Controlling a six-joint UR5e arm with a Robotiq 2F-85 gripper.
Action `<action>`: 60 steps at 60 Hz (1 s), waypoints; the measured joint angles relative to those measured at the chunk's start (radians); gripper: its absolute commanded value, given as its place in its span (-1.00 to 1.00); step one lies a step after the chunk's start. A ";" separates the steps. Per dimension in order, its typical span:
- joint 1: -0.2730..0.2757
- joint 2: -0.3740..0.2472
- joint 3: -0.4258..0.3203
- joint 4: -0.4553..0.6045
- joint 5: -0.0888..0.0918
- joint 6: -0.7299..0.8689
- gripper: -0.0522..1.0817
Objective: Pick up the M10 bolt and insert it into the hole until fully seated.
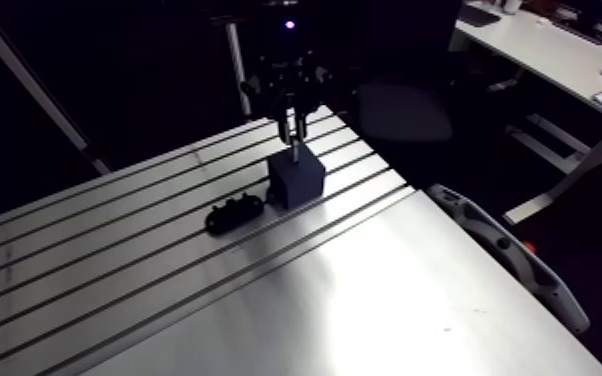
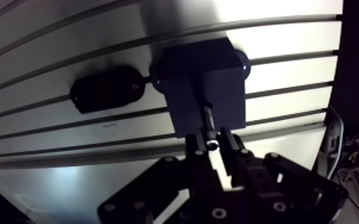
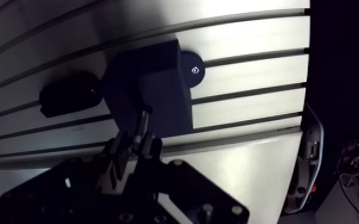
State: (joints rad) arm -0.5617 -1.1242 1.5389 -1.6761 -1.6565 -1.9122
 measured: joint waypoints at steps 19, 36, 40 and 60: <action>-0.001 0.001 0.002 -0.001 0.000 0.000 0.99; -0.002 0.001 0.002 -0.003 0.000 0.000 0.99; -0.002 0.001 0.002 -0.005 0.000 0.000 0.99; -0.006 0.001 0.002 -0.009 0.000 -0.001 0.99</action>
State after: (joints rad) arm -0.5673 -1.1235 1.5408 -1.6847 -1.6568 -1.9131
